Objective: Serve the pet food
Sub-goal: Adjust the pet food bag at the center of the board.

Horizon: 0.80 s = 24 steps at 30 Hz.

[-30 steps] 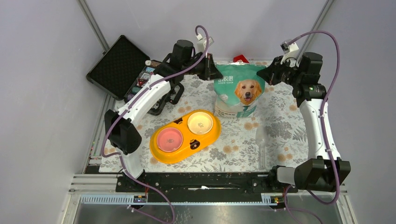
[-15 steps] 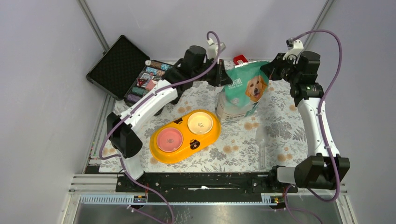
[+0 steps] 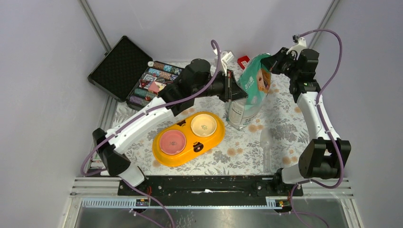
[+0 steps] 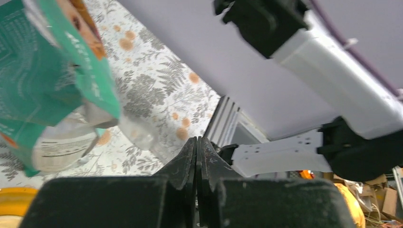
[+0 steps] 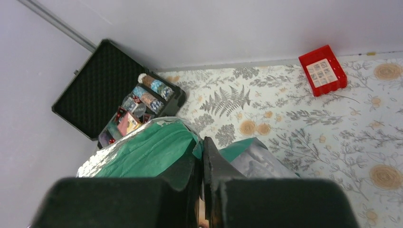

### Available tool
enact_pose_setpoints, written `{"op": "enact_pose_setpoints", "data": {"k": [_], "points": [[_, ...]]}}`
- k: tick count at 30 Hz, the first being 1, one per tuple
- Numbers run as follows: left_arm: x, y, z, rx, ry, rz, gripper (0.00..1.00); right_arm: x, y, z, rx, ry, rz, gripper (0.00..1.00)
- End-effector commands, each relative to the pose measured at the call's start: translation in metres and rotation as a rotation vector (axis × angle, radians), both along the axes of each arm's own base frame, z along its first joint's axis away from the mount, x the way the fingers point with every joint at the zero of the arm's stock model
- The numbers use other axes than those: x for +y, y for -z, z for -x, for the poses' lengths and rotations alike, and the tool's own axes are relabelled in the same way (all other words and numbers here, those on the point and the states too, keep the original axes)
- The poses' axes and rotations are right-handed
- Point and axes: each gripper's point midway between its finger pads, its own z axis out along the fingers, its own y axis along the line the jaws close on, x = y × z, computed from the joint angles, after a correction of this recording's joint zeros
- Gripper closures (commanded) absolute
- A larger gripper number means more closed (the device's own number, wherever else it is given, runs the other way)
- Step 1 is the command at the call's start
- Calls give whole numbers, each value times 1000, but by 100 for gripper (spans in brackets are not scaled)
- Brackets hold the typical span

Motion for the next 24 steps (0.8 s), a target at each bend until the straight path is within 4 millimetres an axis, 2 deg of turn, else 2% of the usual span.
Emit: {"op": "enact_pose_setpoints", "data": {"k": [1, 6, 9, 10, 12, 13, 15, 16, 18, 20, 24], "points": [[8, -44, 16, -37, -8, 109, 100, -4, -79, 3, -291, 34, -74, 100], [7, -39, 18, -29, -8, 108, 100, 1, -63, 10, -268, -4, -63, 100], [10, -34, 11, -50, -37, 59, 100, 5, -52, 14, -250, -39, -23, 100], [13, -39, 8, -78, -51, 39, 100, 5, -49, 15, -242, -48, -8, 100], [18, -39, -3, -107, -91, -17, 81, 3, -40, 14, -218, -41, 12, 100], [20, -38, -7, -115, -109, -38, 73, 1, -37, 12, -204, -28, 18, 96], [24, -40, -14, -129, -140, -62, 51, -2, -33, 11, -187, -14, 30, 69], [26, -39, -17, -134, -154, -70, 39, -2, -33, 12, -183, -12, 33, 59], [29, -40, -22, -141, -173, -74, 24, -5, -36, 13, -182, 5, 40, 49], [29, -38, -25, -135, -172, -75, 20, -15, -35, 13, -161, 71, 59, 45], [23, -37, -28, -113, -141, -67, 19, -32, -32, 18, -114, 166, 116, 40]]}}
